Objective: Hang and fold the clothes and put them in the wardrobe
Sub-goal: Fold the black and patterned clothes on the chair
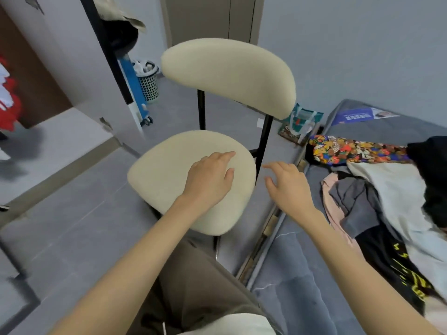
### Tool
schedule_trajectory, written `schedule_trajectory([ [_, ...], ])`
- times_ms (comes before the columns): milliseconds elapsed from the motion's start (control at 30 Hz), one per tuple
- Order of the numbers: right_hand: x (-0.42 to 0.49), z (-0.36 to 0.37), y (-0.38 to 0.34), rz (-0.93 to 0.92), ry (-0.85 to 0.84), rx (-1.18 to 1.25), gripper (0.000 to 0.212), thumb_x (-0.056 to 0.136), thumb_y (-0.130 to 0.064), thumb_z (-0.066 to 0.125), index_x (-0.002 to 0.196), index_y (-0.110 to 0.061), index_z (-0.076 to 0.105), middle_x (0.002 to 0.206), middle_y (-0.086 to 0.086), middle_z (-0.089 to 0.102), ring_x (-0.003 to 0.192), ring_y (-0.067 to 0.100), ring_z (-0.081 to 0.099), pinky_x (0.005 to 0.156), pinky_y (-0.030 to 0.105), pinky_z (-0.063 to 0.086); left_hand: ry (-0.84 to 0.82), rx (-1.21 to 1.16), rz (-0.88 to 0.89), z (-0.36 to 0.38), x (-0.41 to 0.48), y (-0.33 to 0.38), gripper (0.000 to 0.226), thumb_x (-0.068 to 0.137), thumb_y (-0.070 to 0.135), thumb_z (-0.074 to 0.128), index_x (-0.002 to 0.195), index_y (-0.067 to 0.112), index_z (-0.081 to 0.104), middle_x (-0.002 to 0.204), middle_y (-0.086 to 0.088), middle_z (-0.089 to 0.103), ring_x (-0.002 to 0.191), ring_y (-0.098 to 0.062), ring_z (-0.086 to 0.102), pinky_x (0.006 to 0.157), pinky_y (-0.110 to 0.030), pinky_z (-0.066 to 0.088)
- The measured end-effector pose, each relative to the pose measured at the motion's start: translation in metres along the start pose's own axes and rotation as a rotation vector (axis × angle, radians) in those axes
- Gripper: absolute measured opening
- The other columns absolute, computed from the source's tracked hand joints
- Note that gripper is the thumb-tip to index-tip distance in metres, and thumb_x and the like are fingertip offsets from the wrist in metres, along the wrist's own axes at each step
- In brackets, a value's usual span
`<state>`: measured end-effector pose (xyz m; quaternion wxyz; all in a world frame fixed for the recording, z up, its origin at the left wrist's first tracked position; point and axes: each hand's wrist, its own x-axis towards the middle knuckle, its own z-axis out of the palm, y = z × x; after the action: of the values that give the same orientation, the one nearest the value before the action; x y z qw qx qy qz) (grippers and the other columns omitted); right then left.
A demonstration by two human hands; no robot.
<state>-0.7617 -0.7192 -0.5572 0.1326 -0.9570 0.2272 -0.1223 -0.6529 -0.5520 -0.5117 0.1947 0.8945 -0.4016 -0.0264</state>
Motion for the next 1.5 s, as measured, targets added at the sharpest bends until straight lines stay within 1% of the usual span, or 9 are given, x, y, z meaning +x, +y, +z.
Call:
schedule_trajectory([
  [267, -0.058, -0.058, 0.120, 0.104, 0.145, -0.012, 0.036, 0.097, -0.023, 0.051, 0.132, -0.020, 0.054, 0.129, 0.000, 0.058, 0.115, 0.024, 0.050, 0.087, 0.038, 0.042, 0.021, 0.063, 0.239, 0.029, 0.040, 0.138, 0.046, 0.101, 0.028, 0.041, 0.146, 0.025, 0.038, 0.145, 0.001, 0.044, 0.121, -0.023, 0.051, 0.092, -0.036, 0.044],
  [467, -0.089, -0.078, 0.215, 0.344, 0.198, -0.173, 0.040, 0.095, -0.025, 0.051, 0.134, -0.021, 0.050, 0.141, 0.000, 0.048, 0.123, 0.023, 0.045, 0.093, 0.036, 0.041, -0.024, 0.088, 0.381, 0.072, 0.076, 0.220, 0.046, 0.100, 0.028, 0.041, 0.146, 0.025, 0.037, 0.144, 0.000, 0.044, 0.123, -0.023, 0.049, 0.089, -0.035, 0.044],
  [667, -0.103, -0.078, 0.297, 0.657, 0.188, -0.236, 0.051, 0.097, -0.022, 0.048, 0.146, -0.016, 0.034, 0.155, 0.010, 0.028, 0.133, 0.032, 0.034, 0.097, 0.041, 0.043, -0.010, -0.024, 0.482, 0.113, 0.080, 0.262, 0.042, 0.100, 0.024, 0.043, 0.141, 0.028, 0.045, 0.149, 0.009, 0.038, 0.126, -0.016, 0.047, 0.091, -0.031, 0.043],
  [833, -0.103, -0.066, 0.338, 0.793, 0.135, -0.038, 0.055, 0.098, -0.011, 0.049, 0.148, -0.006, 0.027, 0.153, 0.017, 0.029, 0.139, 0.033, 0.030, 0.105, 0.041, 0.037, -0.049, -0.024, 0.502, 0.131, 0.078, 0.267, 0.043, 0.100, 0.025, 0.043, 0.143, 0.028, 0.043, 0.151, 0.009, 0.036, 0.133, -0.012, 0.040, 0.096, -0.030, 0.042],
  [1067, -0.110, -0.056, 0.366, 0.745, 0.095, -0.230, 0.019, 0.096, -0.004, 0.048, 0.115, -0.005, 0.051, 0.121, 0.013, 0.051, 0.108, 0.027, 0.050, 0.081, 0.031, 0.041, -0.051, -0.022, 0.501, 0.133, 0.076, 0.249, 0.042, 0.100, 0.025, 0.043, 0.143, 0.027, 0.043, 0.150, 0.007, 0.037, 0.131, -0.013, 0.042, 0.093, -0.029, 0.043],
  [1133, -0.107, -0.062, 0.366, 0.768, 0.166, -0.140, 0.011, 0.099, -0.008, 0.047, 0.104, -0.002, 0.054, 0.110, 0.016, 0.057, 0.100, 0.030, 0.053, 0.079, 0.034, 0.041, -0.050, -0.035, 0.493, 0.133, 0.076, 0.242, 0.042, 0.100, 0.025, 0.043, 0.142, 0.028, 0.043, 0.148, 0.008, 0.038, 0.129, -0.014, 0.044, 0.092, -0.029, 0.044],
  [1200, -0.103, -0.070, 0.357, 0.749, 0.286, -0.022, 0.016, 0.100, -0.013, 0.046, 0.097, -0.001, 0.055, 0.099, 0.016, 0.060, 0.092, 0.032, 0.055, 0.076, 0.038, 0.042, -0.051, -0.047, 0.494, 0.132, 0.076, 0.238, 0.042, 0.100, 0.025, 0.044, 0.142, 0.029, 0.044, 0.147, 0.008, 0.040, 0.127, -0.014, 0.046, 0.090, -0.028, 0.044],
  [1333, -0.104, -0.079, 0.305, 0.468, 0.432, 0.050, 0.013, 0.098, -0.011, 0.051, 0.091, -0.001, 0.056, 0.088, 0.013, 0.056, 0.084, 0.029, 0.050, 0.071, 0.031, 0.031, -0.034, -0.058, 0.482, 0.126, 0.076, 0.229, 0.043, 0.099, 0.025, 0.046, 0.142, 0.027, 0.044, 0.147, 0.008, 0.040, 0.126, -0.014, 0.047, 0.091, -0.028, 0.043],
  [1500, -0.121, -0.062, 0.224, 0.089, 0.287, 0.166, 0.012, 0.096, -0.013, 0.055, 0.086, -0.006, 0.055, 0.082, 0.003, 0.051, 0.079, 0.017, 0.047, 0.070, 0.020, 0.027, 0.000, -0.046, 0.447, 0.112, 0.072, 0.210, 0.044, 0.099, 0.025, 0.046, 0.143, 0.027, 0.043, 0.147, 0.009, 0.040, 0.125, -0.017, 0.048, 0.092, -0.034, 0.045],
])
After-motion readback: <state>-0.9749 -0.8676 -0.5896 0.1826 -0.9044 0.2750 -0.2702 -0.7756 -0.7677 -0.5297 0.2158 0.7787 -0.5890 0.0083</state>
